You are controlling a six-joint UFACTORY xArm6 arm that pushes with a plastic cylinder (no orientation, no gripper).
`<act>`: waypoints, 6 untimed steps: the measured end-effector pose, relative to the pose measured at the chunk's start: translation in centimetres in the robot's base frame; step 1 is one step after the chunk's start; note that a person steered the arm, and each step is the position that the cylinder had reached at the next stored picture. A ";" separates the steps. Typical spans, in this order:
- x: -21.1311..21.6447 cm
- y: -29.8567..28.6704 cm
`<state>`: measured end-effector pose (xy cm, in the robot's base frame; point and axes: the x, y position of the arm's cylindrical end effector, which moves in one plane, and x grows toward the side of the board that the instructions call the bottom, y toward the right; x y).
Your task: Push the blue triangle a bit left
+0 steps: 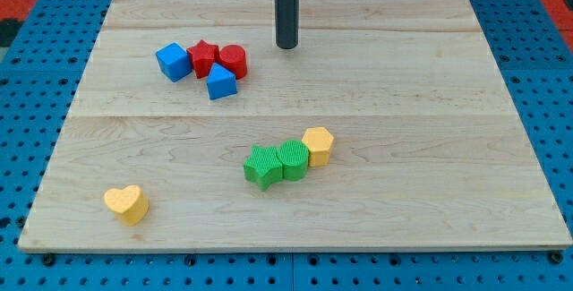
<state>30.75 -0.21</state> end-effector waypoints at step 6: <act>7.4 -9.8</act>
